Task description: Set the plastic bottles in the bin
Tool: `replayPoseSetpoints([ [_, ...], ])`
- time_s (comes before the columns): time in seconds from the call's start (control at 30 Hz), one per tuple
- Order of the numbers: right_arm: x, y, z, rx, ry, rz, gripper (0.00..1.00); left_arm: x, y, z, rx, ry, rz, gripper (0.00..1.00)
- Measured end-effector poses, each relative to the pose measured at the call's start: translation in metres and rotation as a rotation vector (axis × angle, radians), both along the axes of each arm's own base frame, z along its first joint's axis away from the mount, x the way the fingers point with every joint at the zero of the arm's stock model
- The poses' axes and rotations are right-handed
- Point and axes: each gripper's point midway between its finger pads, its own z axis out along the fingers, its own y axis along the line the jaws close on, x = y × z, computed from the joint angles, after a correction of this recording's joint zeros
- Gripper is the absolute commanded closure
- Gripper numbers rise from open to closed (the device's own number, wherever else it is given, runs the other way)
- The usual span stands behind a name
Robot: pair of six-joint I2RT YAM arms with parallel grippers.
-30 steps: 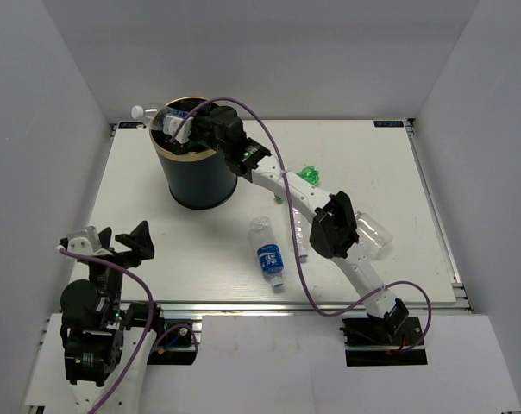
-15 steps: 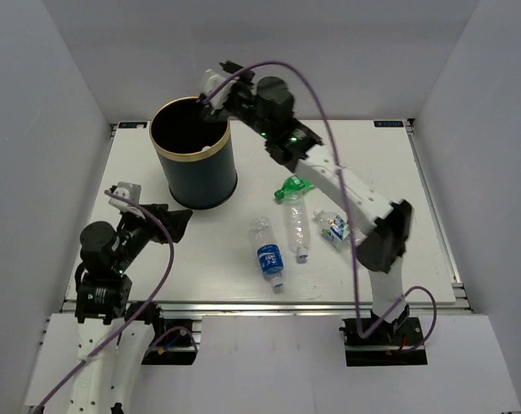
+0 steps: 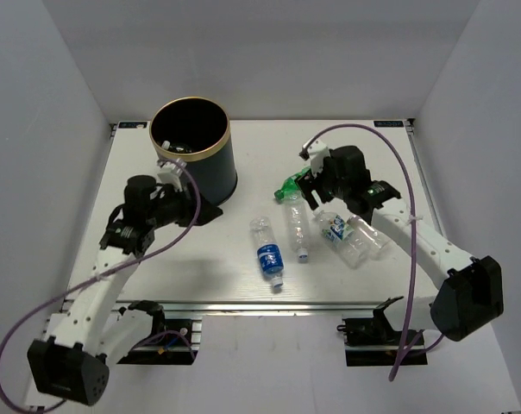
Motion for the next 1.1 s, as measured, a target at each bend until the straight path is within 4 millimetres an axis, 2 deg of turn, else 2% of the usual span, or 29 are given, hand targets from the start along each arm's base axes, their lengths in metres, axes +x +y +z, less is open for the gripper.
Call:
replayPoseSetpoints([
  [0.03,-0.013,-0.004,-0.019,-0.013,0.060,0.006,0.14,0.001,-0.008,-0.003,0.008,0.026,-0.022,0.28],
  [0.1,-0.029,-0.010,-0.034,-0.016,0.127,0.004,0.14,0.003,-0.026,-0.009,0.035,0.065,-0.059,0.27],
  [0.23,-0.032,-0.017,-0.012,0.041,0.108,-0.035,0.11,0.005,-0.080,-0.019,0.123,0.133,-0.163,0.26],
  [0.33,-0.027,-0.025,0.007,0.082,0.076,-0.104,0.10,0.008,-0.109,-0.038,0.206,0.173,-0.160,0.22],
  [0.4,-0.025,-0.035,0.014,0.100,0.063,-0.161,0.10,0.002,-0.112,-0.053,0.252,0.205,-0.119,0.21],
  [0.6,-0.029,-0.063,0.036,0.160,0.025,-0.275,0.10,-0.001,-0.102,-0.088,0.338,0.295,0.053,0.20],
  [0.8,-0.033,-0.074,0.051,0.202,-0.007,-0.303,0.10,-0.008,-0.126,-0.136,0.486,0.395,0.093,0.15],
  [0.93,-0.034,-0.078,0.046,0.200,0.007,-0.308,0.10,-0.007,-0.147,-0.150,0.536,0.420,0.104,0.12],
  [1.1,-0.036,-0.076,0.041,0.203,0.022,-0.294,0.10,-0.013,-0.147,-0.158,0.561,0.436,0.146,0.10],
])
